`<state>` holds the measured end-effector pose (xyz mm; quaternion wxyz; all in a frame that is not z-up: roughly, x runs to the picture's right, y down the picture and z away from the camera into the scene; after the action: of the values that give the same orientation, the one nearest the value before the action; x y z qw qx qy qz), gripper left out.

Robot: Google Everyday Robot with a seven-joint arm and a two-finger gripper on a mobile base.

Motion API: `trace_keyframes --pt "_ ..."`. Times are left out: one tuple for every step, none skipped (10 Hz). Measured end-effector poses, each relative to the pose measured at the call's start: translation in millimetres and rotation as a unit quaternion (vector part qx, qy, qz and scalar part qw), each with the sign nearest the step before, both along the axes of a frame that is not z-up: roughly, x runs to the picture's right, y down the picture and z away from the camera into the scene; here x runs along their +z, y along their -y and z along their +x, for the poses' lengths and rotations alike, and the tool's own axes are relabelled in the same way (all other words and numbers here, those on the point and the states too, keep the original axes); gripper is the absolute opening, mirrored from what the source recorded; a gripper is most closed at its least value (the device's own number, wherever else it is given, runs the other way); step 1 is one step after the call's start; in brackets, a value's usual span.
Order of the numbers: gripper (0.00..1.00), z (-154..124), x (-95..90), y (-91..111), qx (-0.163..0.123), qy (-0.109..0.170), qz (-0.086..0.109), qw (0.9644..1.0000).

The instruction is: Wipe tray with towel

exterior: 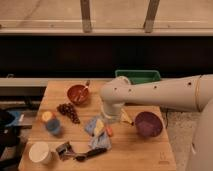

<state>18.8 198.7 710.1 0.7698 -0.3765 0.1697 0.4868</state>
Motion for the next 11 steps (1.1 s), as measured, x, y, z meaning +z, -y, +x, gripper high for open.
trace_keyframes --pt "0.8 -7.8 3.1 -8.6 -0.009 -0.007 -0.003 0.9999" --pt "0.8 -18.8 7.9 -19.7 -0.02 -0.013 -0.007 0.9997" --pt "0.8 -26.8 13.3 -27.9 -0.027 -0.016 -0.011 0.9995" --pt "0.8 -28.6 16.1 -31.5 -0.031 -0.02 -0.015 0.9992" --pt "0.8 -31.7 17.5 -34.1 -0.035 -0.021 -0.019 0.999" --pt "0.8 -36.8 21.2 -38.1 -0.037 -0.021 -0.026 0.9988" --pt "0.8 -38.7 24.0 -39.6 -0.037 -0.021 -0.029 0.9987" --pt "0.8 -42.4 28.3 -42.3 -0.036 -0.02 -0.035 0.9985" --pt "0.8 -47.1 33.1 -45.8 -0.037 -0.018 -0.042 0.9983" --pt "0.8 -49.6 35.8 -48.7 -0.037 -0.017 -0.047 0.9981" --pt "0.8 -51.3 41.0 -55.2 -0.037 -0.017 -0.057 0.9976"
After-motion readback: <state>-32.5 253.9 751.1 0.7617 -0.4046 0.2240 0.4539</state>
